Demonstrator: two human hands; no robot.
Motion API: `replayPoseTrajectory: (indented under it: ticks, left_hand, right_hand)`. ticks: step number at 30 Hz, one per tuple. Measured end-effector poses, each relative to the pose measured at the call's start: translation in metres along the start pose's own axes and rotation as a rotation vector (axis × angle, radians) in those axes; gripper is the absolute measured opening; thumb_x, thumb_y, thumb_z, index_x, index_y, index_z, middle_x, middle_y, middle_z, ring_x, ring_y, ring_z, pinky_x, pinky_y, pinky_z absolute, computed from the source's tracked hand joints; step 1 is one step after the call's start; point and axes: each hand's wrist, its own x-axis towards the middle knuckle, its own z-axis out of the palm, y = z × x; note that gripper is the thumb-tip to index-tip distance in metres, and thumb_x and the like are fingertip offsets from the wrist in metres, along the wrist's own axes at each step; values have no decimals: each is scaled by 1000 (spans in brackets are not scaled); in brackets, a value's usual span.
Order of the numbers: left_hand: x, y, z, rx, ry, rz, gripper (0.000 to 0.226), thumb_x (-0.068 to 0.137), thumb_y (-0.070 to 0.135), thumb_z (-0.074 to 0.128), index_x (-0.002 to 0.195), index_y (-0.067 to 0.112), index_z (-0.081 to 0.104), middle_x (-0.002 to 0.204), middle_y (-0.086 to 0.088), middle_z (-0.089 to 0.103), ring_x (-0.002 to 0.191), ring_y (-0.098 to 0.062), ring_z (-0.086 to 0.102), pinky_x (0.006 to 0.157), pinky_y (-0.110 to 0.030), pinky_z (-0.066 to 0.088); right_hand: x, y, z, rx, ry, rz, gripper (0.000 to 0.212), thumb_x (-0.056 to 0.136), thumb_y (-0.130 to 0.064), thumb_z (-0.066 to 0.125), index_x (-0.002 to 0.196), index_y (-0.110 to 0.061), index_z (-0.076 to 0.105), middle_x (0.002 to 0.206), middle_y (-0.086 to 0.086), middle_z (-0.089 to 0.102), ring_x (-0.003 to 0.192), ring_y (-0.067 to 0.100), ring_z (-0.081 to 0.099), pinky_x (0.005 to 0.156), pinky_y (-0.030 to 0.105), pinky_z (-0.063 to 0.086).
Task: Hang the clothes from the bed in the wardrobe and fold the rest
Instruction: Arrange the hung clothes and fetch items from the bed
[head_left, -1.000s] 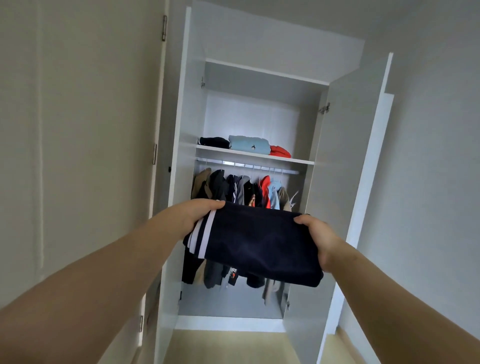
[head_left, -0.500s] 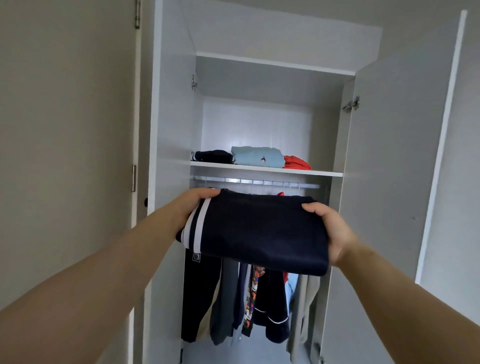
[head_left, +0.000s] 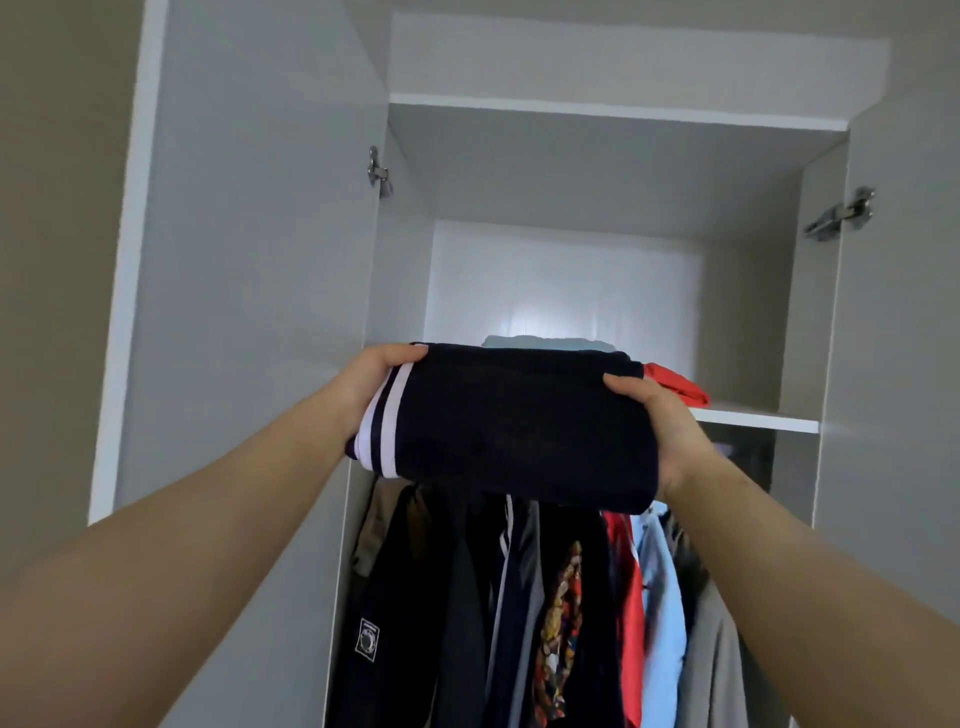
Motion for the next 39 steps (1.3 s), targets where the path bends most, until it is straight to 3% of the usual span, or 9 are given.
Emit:
replayPoseTrajectory:
  ticks: [8,13,22,26,29,32,34,37,39]
  left_hand:
    - [126,28,-23,57,-43,152,49,92,19,43,56,10,75,64,-5,71,55,-18,68,50,-21,53]
    - [204,51,-45,72,-25,209,24,91,22,47,82,10,66,68,-3,71,60,-18,67,64,-24,51]
    - [328,85,-76,133,-40,244,19,89,23,51,84,12,66,72,-2,71,71,-19,66,75,-27,49]
    - [364,87,-81,105,-20,263,15,90,19,53,83,11,64,71,-4,70,73,-20,64,70,-27,49]
    - [385,89,-86,136,69,267,22,88,21,57,106,9,63,95,-9,71,88,-25,65,78,-32,49]
    - [403,81,-93,394,252,235,35,91,18,56,123,4,53,116,-13,62,106,-30,59,85,-36,45]
    - [407,69,-98,788,328,139,33,94,14,51,123,0,51,116,-15,58,111,-32,55,84,-37,43]
    - [411,52,-109,1604,294,-15,21,96,14,43,103,3,59,107,-13,59,88,-25,56,76,-31,43]
    - [418,51,-113,1803,305,-45,22,96,18,41,88,6,58,98,-8,61,79,-20,54,72,-28,42]
  right_hand:
    - [133,-19,11,-30,-56,-207,12,88,-18,54,95,-14,63,76,6,73,62,23,70,52,32,56]
    - [213,-34,29,-68,-67,-269,11,88,-21,55,94,-16,63,68,3,73,55,20,69,47,28,54]
    - [331,-43,53,-107,-32,-304,15,88,-26,55,84,-15,66,69,2,73,58,19,70,53,22,52]
    - [373,-44,57,-95,-44,-350,14,88,-24,54,86,-15,65,69,2,73,59,20,70,55,23,53]
    - [402,-42,59,-62,-66,-378,15,88,-23,53,91,-15,65,73,3,73,64,20,70,61,26,51]
    - [429,-31,59,-183,-5,-305,14,89,-19,52,93,-12,63,81,9,69,69,23,66,61,27,49]
    - [442,-14,57,-375,40,-121,14,89,-16,51,92,-8,61,84,12,63,71,25,60,62,29,47]
    - [452,2,52,-671,134,53,17,87,-20,57,97,-7,59,80,13,61,66,24,55,58,29,44]
    - [455,2,52,-747,163,76,15,85,-21,59,88,-6,59,64,11,63,54,23,57,48,25,43]
